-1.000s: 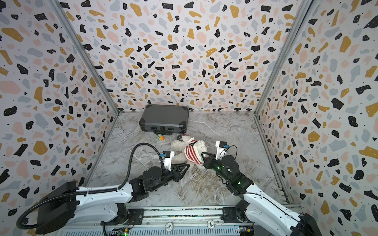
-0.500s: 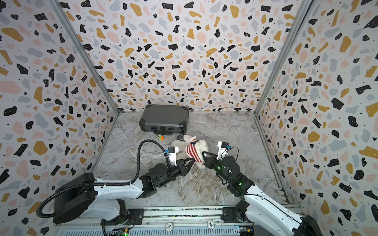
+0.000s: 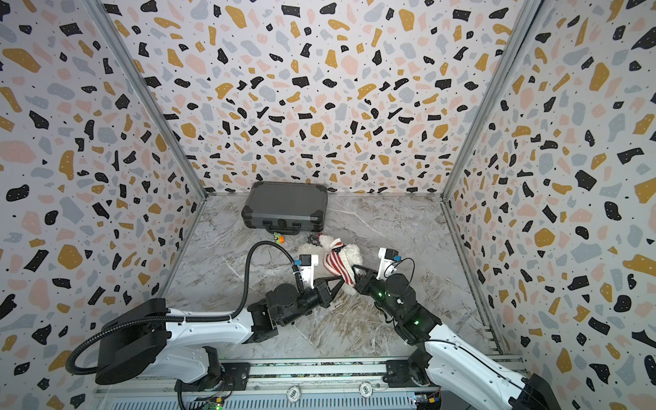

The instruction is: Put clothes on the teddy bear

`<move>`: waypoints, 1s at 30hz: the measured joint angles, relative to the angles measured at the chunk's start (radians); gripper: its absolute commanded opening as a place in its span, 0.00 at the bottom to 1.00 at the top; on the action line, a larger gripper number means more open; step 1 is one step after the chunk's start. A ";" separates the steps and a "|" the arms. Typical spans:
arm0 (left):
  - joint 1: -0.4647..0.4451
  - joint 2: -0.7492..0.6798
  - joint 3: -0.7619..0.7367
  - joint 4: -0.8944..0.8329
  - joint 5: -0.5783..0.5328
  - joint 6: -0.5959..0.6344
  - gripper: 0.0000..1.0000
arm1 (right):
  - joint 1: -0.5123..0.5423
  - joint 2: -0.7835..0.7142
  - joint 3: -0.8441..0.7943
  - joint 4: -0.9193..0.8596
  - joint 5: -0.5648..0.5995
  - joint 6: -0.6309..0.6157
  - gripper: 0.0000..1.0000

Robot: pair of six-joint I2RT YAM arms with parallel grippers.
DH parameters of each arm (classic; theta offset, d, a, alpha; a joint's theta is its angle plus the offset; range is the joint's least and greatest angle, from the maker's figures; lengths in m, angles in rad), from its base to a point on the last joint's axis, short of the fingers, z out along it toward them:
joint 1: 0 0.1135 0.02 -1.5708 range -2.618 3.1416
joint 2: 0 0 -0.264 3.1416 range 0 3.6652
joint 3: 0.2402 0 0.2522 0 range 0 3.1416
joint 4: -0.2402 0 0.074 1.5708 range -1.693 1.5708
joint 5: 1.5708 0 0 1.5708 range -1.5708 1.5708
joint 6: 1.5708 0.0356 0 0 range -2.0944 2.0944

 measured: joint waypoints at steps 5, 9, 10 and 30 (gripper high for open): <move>-0.060 0.021 0.056 -0.081 -0.019 -0.007 0.00 | 0.038 -0.061 -0.027 -0.021 0.080 -0.001 0.00; -0.100 0.084 0.060 -0.098 -0.021 -0.037 0.00 | 0.044 -0.103 -0.051 -0.037 0.122 0.000 0.00; -0.108 0.111 0.060 -0.097 -0.020 -0.048 0.00 | 0.044 -0.110 -0.055 -0.044 0.129 0.001 0.00; -0.141 0.253 0.028 0.076 0.031 -0.073 0.00 | 0.103 -0.146 -0.077 -0.111 0.212 0.012 0.00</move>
